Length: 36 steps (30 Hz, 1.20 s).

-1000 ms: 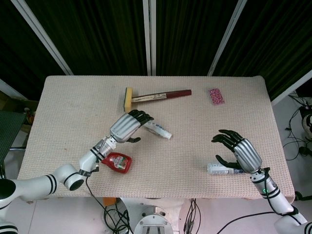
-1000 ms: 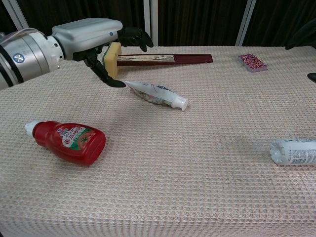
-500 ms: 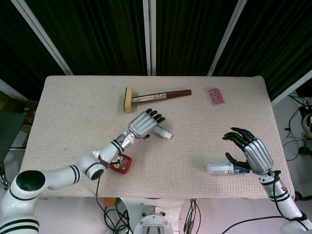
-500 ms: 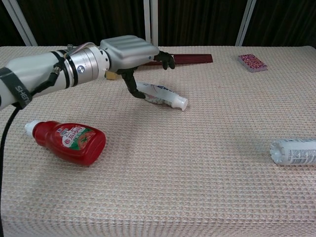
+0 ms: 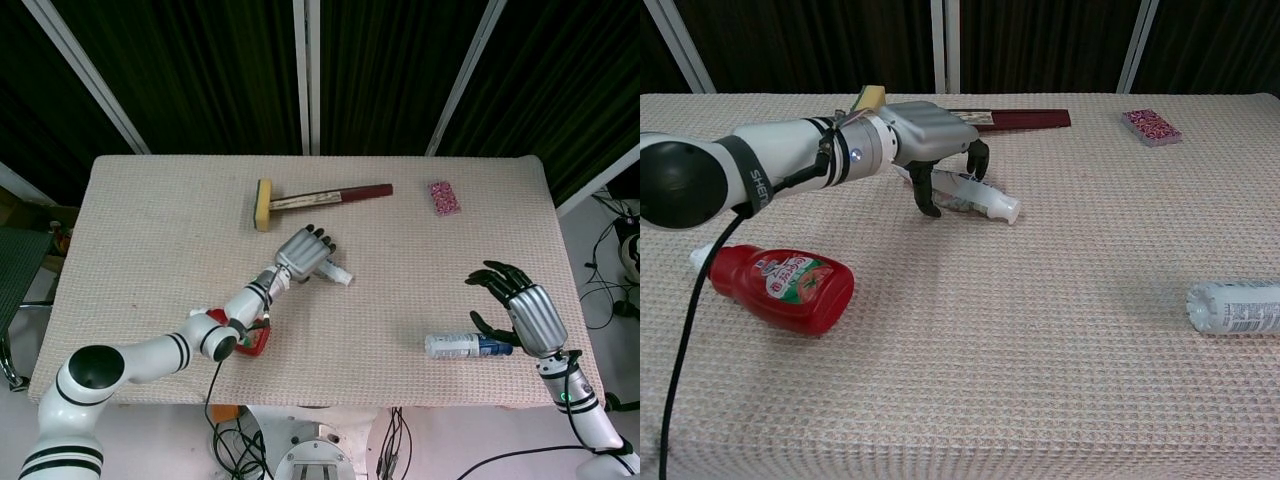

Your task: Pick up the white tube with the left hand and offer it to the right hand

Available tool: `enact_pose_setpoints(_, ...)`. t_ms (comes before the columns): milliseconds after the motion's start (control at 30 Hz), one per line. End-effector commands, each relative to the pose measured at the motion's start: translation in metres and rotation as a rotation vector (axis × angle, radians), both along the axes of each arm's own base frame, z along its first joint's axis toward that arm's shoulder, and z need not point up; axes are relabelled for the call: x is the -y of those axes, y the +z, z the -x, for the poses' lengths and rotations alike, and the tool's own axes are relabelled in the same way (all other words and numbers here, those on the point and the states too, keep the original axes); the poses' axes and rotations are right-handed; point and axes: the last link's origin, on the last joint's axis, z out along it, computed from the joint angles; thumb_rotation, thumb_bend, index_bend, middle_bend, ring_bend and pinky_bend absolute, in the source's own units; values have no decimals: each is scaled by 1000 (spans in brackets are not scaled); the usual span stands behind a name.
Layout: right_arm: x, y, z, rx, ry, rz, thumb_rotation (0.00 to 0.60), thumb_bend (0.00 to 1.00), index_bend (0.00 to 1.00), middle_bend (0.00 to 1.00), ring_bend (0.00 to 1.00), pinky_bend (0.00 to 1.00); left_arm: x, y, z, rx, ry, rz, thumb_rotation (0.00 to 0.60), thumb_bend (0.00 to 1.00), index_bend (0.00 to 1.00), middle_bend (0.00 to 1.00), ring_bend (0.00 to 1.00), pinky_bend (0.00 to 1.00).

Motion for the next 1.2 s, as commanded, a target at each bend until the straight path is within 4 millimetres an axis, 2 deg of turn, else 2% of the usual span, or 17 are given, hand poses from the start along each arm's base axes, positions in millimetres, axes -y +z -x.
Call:
enact_pose_setpoints(33, 0, 0, 1, 3, -2, 1, 600, 299, 342, 325, 154, 283, 2, 2, 5, 0, 21, 4, 596, 200, 342, 308, 218, 237)
enact_pose_setpoints(100, -1, 0, 1, 4, -3, 2, 600, 299, 342, 325, 154, 283, 3, 3, 8, 9, 40, 8, 583, 209, 348, 329, 234, 245)
enact_pose_setpoints(233, -1, -2, 1, 5, -4, -2, 600, 299, 343, 325, 154, 282, 6, 6, 12, 39, 56, -4, 505, 240, 392, 400, 284, 274)
enact_pose_setpoints(300, 0, -3, 0, 5, -4, -4, 600, 300, 343, 325, 154, 283, 6, 6, 13, 43, 52, -17, 485, 251, 416, 430, 307, 292)
enact_pose_setpoints(567, 0, -3, -2, 0, -2, -5, 600, 299, 343, 325, 154, 283, 7, 6, 19, 61, 54, -50, 477, 298, 512, 550, 426, 393)
enact_pose_setpoints(833, 0, -4, -3, -2, -5, -7, 600, 299, 343, 325, 154, 282, 8, 4, 27, 70, 55, -60, 477, 442, 592, 609, 476, 494)
enact_pose_setpoints(933, 0, -3, -3, 0, -3, -4, 600, 299, 343, 324, 154, 283, 8, 3, 32, 74, 60, -67, 498, 457, 593, 619, 487, 520)
enact_pose_setpoints(1033, -1, -3, -3, 0, -2, -5, 600, 299, 343, 324, 154, 283, 10, 4, 32, 118, 57, -80, 590, 506, 611, 649, 533, 586)
enact_pose_setpoints(1200, 0, -3, -3, 2, -5, -6, 600, 299, 343, 325, 154, 283, 13, 6, 37, 149, 31, -54, 600, 589, 641, 696, 603, 736)
